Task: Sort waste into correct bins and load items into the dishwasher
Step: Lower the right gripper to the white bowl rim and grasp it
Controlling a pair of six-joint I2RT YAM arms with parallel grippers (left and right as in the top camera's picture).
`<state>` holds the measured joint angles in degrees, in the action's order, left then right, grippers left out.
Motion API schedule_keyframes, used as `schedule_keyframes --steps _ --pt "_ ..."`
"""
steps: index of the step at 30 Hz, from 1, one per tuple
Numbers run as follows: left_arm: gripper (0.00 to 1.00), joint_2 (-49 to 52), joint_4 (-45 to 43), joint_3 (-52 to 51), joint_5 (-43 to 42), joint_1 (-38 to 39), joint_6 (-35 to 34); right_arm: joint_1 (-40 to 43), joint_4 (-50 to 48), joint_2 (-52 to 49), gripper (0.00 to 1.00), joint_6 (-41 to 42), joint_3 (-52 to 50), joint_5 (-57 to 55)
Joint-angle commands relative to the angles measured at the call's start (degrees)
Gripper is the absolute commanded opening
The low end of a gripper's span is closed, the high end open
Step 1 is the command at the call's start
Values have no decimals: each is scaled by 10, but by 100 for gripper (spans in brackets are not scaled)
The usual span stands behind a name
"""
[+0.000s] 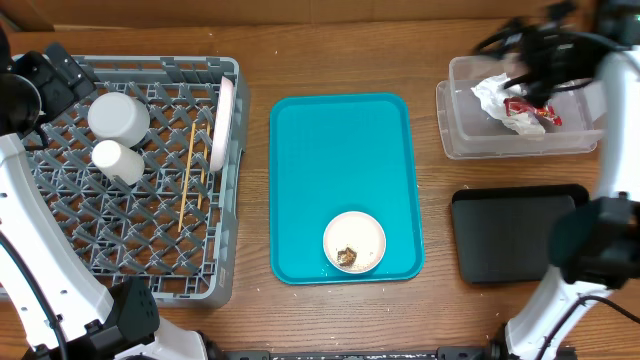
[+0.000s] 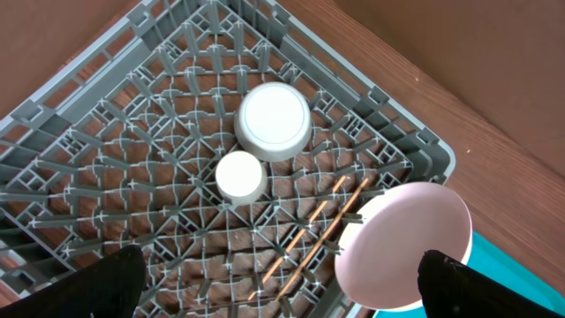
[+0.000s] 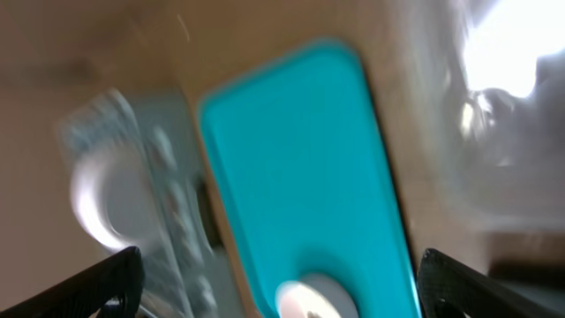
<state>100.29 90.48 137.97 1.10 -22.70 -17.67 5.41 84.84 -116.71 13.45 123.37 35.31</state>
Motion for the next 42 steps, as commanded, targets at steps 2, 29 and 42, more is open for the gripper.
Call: schedule_keyframes --steps 2,29,42 --pt "100 -2 -1 -1 -7 -2 -6 -142 59 27 100 4 4 -179" --pt "100 -2 -1 -1 -7 -2 -6 -546 -43 25 59 29 -289 -297" --pt "100 -2 -1 -1 -7 -2 -6 -628 -66 8 62 -19 -298 -359"
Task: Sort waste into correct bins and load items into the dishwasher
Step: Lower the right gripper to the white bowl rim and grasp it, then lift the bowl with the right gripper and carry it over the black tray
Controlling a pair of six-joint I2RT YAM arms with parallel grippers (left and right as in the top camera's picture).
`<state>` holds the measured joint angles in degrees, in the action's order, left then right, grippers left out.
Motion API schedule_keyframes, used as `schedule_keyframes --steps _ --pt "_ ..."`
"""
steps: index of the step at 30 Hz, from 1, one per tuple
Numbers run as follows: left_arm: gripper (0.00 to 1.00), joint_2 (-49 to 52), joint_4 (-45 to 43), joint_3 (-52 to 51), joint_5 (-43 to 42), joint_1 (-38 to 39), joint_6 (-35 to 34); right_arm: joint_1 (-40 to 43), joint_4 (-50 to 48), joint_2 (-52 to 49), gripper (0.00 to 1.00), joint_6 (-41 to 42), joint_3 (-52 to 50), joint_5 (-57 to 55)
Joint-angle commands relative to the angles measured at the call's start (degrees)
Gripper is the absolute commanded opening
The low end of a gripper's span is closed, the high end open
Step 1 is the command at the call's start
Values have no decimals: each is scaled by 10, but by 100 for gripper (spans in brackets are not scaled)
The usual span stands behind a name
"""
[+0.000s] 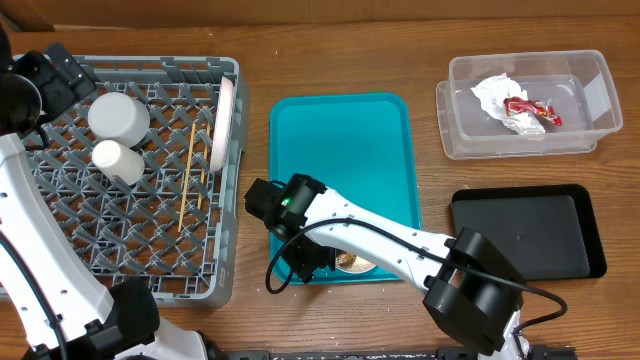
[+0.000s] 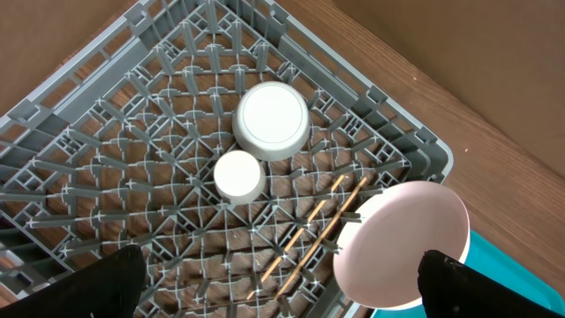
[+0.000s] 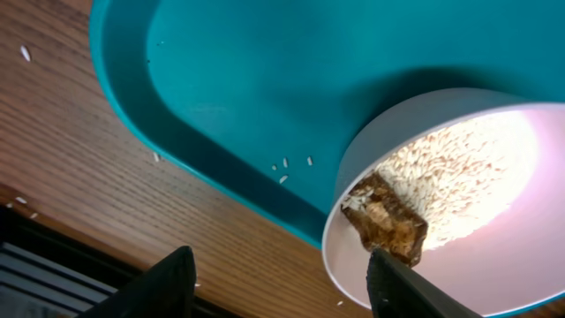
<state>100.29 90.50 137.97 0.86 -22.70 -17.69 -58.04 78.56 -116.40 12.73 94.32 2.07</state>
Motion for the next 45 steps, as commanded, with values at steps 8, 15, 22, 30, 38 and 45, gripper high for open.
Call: schedule_keyframes --steps 8,15,22,30,38,45 --pt "100 -2 -1 -1 -5 -2 -5 6 -59 2 56 -42 -85 -34" --pt "100 -2 -1 -1 -5 -2 -5 2 -65 2 46 -40 -100 -49" --pt "100 -2 -1 -1 -5 -2 -5 -2 -66 2 16 -40 -98 -57" --pt "100 -2 -1 -1 -5 -2 -5 -5 -72 2 4 -39 -79 -76" --pt "100 -2 -1 -1 -5 -2 -5 7 -63 2 4 -6 3 -175" --pt "100 -2 -1 -1 -5 -2 -5 73 -23 2 4 99 71 -182"
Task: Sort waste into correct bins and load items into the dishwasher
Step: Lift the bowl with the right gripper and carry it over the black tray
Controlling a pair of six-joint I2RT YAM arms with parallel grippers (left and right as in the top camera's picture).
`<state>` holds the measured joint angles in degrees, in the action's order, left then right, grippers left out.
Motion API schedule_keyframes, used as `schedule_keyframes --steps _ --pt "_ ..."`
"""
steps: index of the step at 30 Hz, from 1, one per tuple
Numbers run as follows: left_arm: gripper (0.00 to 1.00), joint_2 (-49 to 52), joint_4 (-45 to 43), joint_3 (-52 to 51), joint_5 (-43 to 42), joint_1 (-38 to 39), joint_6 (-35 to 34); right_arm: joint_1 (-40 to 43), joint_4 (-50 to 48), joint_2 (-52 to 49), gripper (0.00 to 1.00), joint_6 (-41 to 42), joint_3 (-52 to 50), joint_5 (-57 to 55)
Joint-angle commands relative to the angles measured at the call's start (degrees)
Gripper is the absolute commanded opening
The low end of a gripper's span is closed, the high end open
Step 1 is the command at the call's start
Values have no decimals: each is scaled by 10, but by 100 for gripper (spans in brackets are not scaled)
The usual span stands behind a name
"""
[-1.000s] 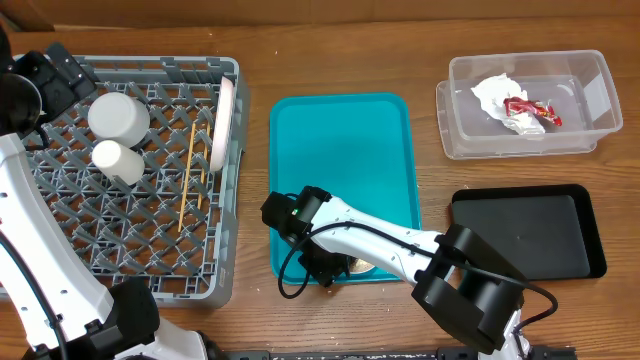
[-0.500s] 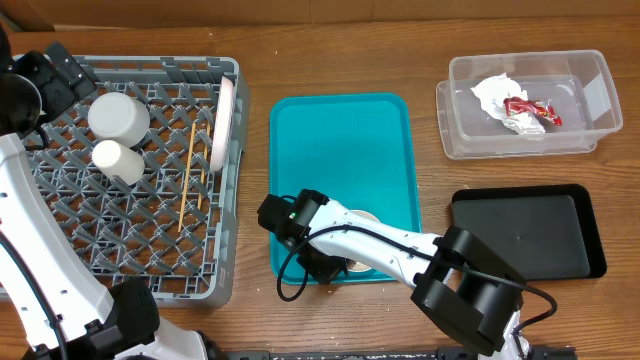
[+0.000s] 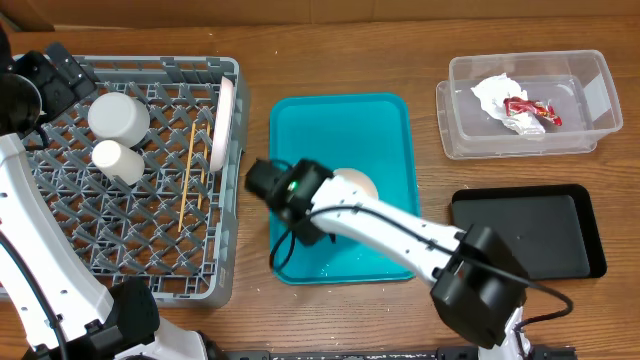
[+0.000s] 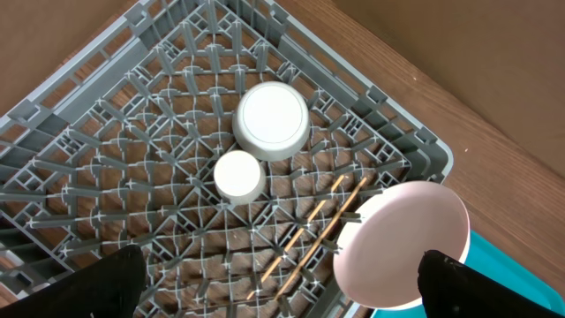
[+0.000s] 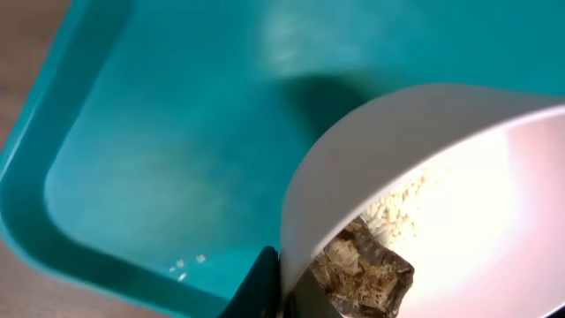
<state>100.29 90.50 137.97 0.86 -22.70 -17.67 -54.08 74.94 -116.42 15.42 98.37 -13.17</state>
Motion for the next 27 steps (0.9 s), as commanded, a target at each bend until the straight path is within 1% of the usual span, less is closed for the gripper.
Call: schedule_keyframes --steps 1,9,13,16,19,23,27 --pt "100 -2 -1 -1 -5 -2 -6 49 27 3 4 96 40 -33" --pt "100 -2 -1 -1 -5 -2 -6 200 134 14 4 220 92 -28" --pt "100 -2 -1 -1 -5 -2 -6 286 144 48 4 225 93 29" --pt "100 -2 -1 -1 -5 -2 -6 353 144 82 4 204 93 80" --pt "100 -2 -1 -1 -5 -2 -6 422 148 111 4 161 93 131" --pt "100 -2 -1 -1 -5 -2 -6 506 164 124 4 104 93 197" --pt "100 -2 -1 -1 -5 -2 -6 584 174 124 4 21 78 324"
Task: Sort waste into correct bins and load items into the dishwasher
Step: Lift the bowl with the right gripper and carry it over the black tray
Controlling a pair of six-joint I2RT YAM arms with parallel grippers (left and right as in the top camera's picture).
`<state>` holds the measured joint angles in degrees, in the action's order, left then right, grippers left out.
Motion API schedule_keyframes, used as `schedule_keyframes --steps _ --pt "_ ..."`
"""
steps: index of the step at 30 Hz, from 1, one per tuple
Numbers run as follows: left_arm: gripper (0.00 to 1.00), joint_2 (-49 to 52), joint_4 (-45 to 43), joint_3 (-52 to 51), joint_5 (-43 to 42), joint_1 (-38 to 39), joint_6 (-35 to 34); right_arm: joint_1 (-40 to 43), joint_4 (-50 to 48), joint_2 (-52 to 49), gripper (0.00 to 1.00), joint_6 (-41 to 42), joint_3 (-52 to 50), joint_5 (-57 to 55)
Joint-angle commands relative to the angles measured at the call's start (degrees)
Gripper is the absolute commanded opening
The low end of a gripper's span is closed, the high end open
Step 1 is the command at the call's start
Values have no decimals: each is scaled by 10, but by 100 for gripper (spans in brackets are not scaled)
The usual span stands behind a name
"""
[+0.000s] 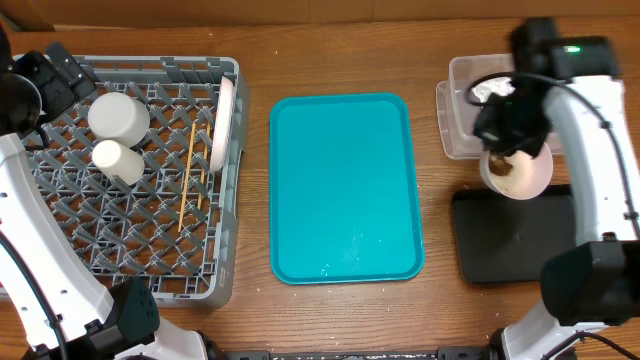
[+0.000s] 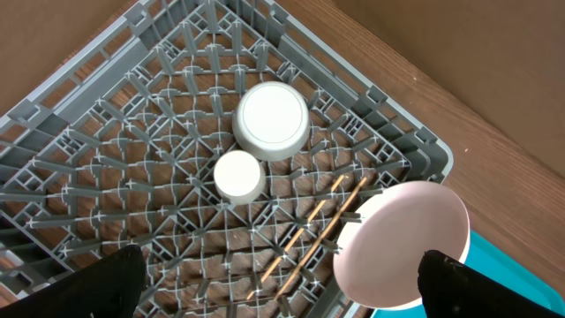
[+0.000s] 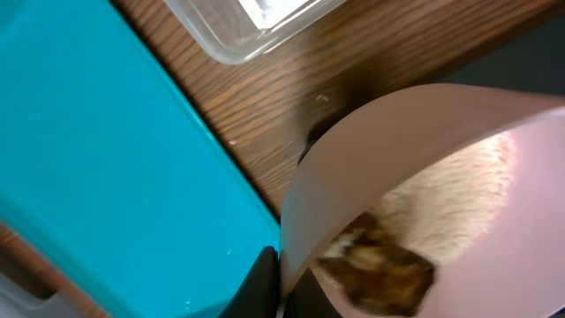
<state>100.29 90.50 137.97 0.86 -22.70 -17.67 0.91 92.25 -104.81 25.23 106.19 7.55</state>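
My right gripper (image 1: 497, 148) is shut on the rim of a white bowl (image 1: 516, 172) and holds it over the far edge of the black bin (image 1: 520, 240). In the right wrist view the gripper (image 3: 281, 269) pinches the bowl (image 3: 415, 141), which holds rice and a brown food scrap (image 3: 380, 261). The teal tray (image 1: 345, 190) lies bare but for a few grains. My left gripper (image 1: 45, 80) hangs open over the grey dish rack (image 1: 60, 250); in the left wrist view the gripper (image 2: 282, 300) holds nothing.
The rack carries two upturned white cups (image 1: 118, 115), wooden chopsticks (image 1: 188, 175) and a pink plate (image 1: 221, 125) standing on edge. A clear bin (image 1: 580, 130) at the back right holds crumpled wrappers (image 1: 510, 105).
My right gripper has gone with the bowl from above the middle of the teal tray to the right, over the black bin's far edge. The left arm has not moved.
First the bowl stood at the tray's near end while my right arm was over the clear bin. Then the right gripper was open at the bowl's rim. Later it was shut on the rim with the bowl lifted over the tray, and now holds it over the black bin.
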Motion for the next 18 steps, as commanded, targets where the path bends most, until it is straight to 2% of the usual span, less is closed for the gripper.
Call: schedule_keyframes --steps 1,8,18 --pt "100 -2 -1 -1 -5 -2 -6 50 3 8 4 -92 -6 145" --pt "100 -2 -1 -1 -5 -2 -6 161 29 8 4 -227 -72 318" --pt "100 -2 -1 -1 -5 -2 -6 278 24 8 4 -350 -225 423"
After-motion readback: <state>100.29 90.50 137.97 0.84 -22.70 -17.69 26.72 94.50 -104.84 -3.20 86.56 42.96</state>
